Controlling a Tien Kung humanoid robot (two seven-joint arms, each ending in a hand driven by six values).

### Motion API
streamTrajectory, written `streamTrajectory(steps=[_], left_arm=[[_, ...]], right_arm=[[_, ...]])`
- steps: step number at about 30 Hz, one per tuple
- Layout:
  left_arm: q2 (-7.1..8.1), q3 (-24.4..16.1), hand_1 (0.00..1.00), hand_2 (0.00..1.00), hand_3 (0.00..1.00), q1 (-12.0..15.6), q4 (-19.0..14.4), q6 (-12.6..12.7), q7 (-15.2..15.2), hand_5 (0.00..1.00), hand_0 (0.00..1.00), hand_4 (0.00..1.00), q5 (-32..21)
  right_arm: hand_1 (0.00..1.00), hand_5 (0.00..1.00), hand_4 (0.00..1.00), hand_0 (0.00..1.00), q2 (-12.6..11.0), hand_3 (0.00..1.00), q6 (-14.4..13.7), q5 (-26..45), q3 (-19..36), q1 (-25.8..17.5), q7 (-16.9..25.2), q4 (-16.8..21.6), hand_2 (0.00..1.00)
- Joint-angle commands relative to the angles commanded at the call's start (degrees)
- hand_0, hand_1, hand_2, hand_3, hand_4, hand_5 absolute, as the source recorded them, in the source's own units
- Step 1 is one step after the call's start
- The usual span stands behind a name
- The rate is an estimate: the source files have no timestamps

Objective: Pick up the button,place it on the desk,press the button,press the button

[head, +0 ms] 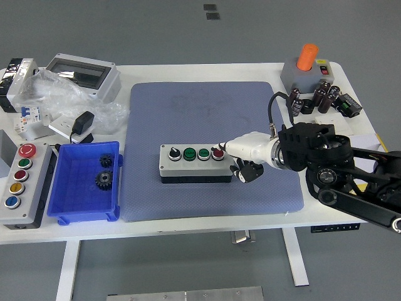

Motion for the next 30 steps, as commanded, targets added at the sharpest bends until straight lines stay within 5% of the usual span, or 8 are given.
streamTrajectory(steps=[30], left_arm=[[0.04, -0.1, 0.656, 0.604, 0.583, 0.0, 0.0, -0.2, -0.2, 0.159, 0.66, 0.583, 0.0]], right_arm=[[0.401, 0.002, 0.283, 0.448, -0.2, 0.998, -0.2, 0.3, 0.0, -0.3, 0.3, -1.6, 0.309]])
